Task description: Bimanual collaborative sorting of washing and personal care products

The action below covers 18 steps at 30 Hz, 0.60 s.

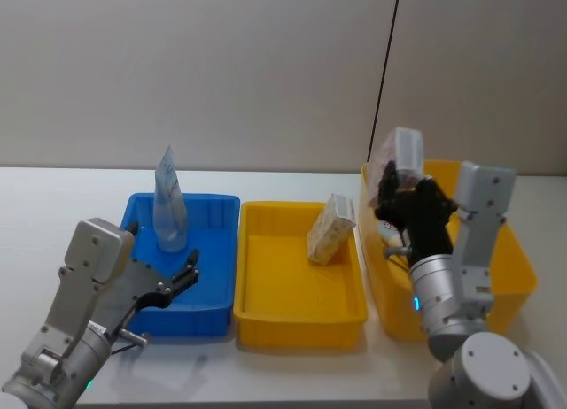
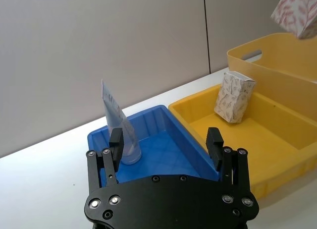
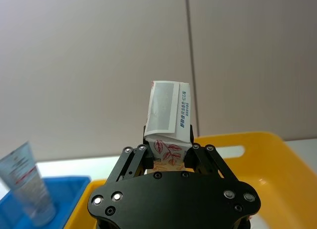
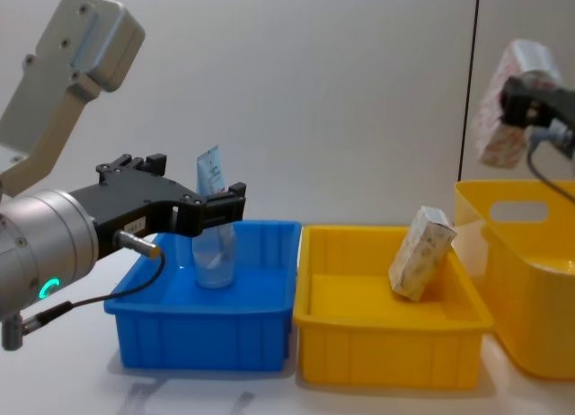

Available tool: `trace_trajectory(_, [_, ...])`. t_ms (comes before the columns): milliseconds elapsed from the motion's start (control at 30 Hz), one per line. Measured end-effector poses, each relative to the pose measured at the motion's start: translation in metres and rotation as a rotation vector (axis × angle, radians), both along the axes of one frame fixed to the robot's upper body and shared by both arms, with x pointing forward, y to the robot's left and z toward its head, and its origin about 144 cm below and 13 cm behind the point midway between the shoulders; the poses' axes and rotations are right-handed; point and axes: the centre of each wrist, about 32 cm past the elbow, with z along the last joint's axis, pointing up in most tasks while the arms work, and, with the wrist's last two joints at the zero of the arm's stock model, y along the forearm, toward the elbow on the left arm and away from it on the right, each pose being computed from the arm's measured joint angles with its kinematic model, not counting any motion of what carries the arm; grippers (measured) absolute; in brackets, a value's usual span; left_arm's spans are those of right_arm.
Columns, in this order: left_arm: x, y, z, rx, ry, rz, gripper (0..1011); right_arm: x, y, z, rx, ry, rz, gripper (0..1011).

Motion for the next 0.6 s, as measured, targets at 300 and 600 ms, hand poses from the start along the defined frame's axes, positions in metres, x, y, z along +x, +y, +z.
trace_trajectory(300, [0.000,0.000,0.000,0.000,0.000,0.000,1001,0.005,-0.015,0.011,0.009,-0.029,-0.124,292])
trace_trajectory(600, [0.000,0.000,0.000,0.000,0.000,0.000,1001,0.006,-0.030,0.017,-0.038,0.038,-0.229,294])
